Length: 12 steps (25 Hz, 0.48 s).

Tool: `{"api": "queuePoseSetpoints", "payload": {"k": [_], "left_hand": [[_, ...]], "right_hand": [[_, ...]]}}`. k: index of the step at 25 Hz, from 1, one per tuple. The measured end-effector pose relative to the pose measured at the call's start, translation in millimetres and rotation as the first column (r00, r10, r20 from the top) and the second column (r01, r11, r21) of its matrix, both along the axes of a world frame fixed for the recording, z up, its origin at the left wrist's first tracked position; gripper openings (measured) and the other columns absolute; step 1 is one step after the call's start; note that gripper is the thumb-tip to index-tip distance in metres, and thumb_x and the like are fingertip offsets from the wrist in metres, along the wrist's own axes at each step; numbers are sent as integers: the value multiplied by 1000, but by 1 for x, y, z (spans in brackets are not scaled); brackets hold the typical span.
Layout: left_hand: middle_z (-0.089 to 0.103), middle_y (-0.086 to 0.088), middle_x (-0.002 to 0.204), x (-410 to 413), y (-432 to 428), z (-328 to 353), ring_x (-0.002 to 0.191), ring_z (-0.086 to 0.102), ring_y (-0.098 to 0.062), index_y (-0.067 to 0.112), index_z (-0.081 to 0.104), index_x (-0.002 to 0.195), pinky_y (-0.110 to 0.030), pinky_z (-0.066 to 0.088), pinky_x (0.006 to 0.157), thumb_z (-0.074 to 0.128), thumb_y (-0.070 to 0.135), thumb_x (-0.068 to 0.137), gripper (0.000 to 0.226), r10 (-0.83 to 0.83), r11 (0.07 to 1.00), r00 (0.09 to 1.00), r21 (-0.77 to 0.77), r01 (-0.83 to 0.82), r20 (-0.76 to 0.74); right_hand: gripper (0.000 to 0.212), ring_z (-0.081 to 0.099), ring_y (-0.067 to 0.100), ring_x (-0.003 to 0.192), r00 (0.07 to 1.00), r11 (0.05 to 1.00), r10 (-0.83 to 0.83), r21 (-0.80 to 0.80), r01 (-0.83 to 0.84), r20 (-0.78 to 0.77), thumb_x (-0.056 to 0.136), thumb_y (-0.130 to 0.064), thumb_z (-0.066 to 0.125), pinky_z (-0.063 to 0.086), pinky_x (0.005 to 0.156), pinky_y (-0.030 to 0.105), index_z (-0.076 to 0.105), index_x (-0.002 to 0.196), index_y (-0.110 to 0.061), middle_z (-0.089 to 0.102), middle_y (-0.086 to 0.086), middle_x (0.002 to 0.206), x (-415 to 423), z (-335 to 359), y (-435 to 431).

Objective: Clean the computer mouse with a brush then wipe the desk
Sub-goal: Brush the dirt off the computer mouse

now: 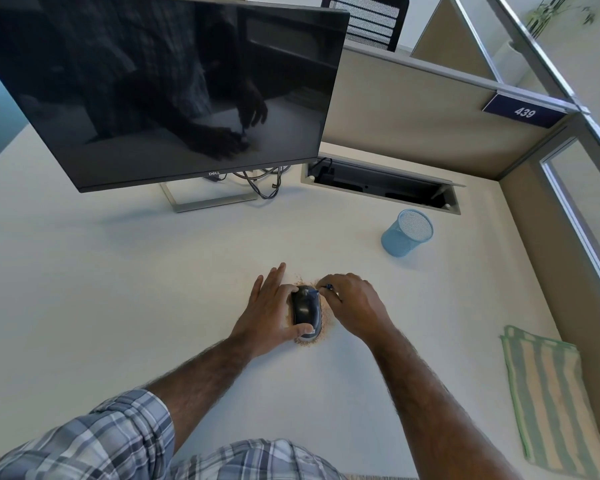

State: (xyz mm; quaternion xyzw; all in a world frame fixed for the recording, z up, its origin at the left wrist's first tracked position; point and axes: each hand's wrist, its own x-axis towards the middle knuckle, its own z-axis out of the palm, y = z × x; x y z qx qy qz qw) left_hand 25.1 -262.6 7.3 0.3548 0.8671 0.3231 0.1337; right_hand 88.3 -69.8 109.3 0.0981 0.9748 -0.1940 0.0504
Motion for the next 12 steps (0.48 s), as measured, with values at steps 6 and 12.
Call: {"api": "queuePoseSetpoints", "payload": {"k": [6,12], "left_hand": [[-6,-5,172,-1,0,1,159,-8,-20,22,40,141,-45,-4,128,57,80,78,87,0,1000,1000,-5,0,11],[-6,-5,172,0,0,2,159,-9,-20,21,41,141,-44,-6,128,55,82,78,89,-1,1000,1000,-9,1,10]], "right_hand": [[23,58,15,93,996,997,-72,5,72,-50,101,-27,48,48,82,37,71,104,-27,72,-11,101,4,-2,-1],[22,60,19,91,995,995,-98,33,98,-11,99,-26,48,50,80,38,70,100,-26,72,-8,97,5,-2,-3]]}}
